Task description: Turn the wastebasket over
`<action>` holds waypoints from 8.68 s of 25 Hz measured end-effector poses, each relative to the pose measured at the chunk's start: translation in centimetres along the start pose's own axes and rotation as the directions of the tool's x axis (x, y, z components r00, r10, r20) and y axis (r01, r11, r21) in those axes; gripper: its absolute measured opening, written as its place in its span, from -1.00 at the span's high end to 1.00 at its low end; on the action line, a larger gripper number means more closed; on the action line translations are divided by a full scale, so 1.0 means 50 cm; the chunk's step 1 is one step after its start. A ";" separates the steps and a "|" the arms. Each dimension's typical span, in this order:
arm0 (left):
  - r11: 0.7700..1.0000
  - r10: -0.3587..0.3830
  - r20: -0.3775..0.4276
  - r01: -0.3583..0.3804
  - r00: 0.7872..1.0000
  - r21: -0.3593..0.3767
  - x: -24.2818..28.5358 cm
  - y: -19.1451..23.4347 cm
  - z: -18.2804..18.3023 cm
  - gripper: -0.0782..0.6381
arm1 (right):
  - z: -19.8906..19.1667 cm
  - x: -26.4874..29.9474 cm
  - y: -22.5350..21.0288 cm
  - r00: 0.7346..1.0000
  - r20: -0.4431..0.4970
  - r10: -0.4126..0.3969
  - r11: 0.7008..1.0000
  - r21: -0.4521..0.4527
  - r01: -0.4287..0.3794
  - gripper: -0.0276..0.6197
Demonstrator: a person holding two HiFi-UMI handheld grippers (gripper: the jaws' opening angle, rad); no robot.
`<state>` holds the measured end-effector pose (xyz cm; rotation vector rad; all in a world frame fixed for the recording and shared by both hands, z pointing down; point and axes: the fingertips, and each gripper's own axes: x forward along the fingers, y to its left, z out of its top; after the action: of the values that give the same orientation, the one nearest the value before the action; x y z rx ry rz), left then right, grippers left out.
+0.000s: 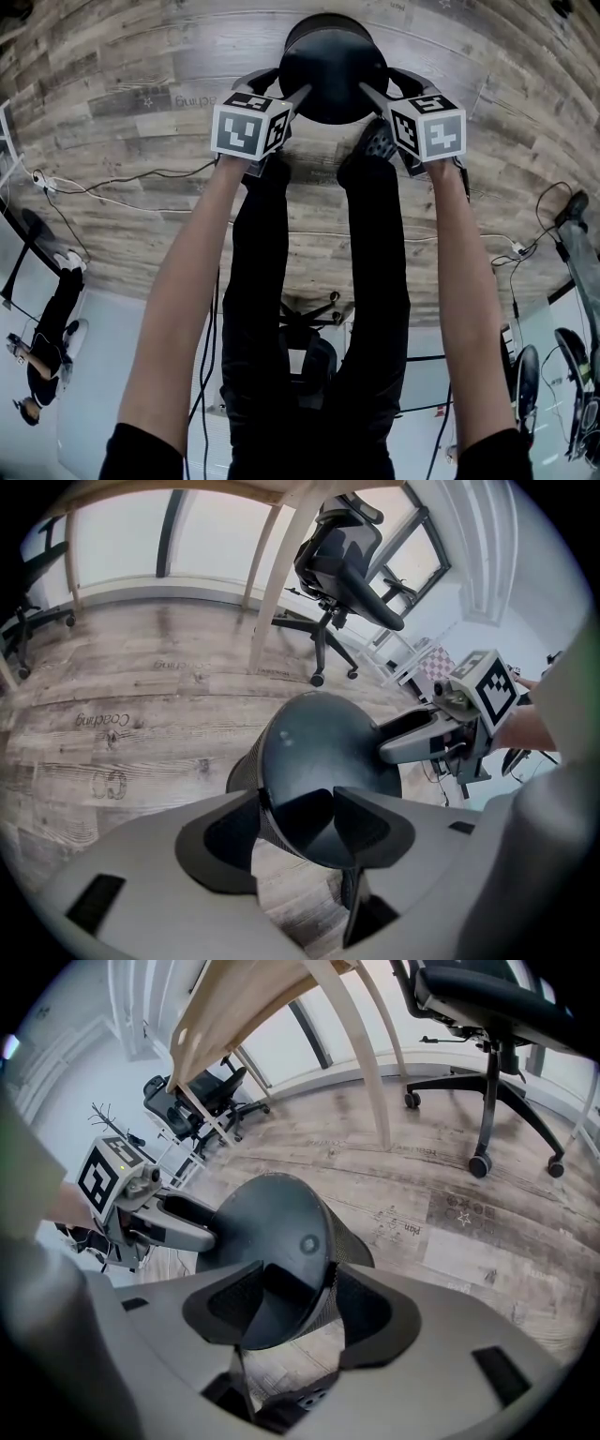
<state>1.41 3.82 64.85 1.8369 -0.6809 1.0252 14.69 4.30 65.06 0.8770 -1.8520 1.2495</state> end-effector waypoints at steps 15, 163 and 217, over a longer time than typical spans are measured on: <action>0.998 0.012 -0.002 -0.012 1.000 -0.058 -0.044 0.056 -0.036 0.06 | 0.037 0.015 0.070 1.000 0.003 -0.021 0.997 -0.078 0.021 0.22; 0.959 0.147 0.067 -0.126 0.987 -0.255 -0.131 0.335 -0.238 -0.22 | 0.008 0.159 0.176 0.992 -0.044 0.114 0.970 -0.212 -0.121 0.74; 0.922 -0.070 0.411 0.216 0.909 -0.321 -0.232 0.124 -0.012 0.17 | 0.064 0.057 0.361 0.989 -0.060 0.136 0.812 -0.566 -0.146 0.76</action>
<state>-9.51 2.05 57.72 1.7435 -0.8888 0.3928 -2.54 6.25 58.48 0.3986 -2.1368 0.6962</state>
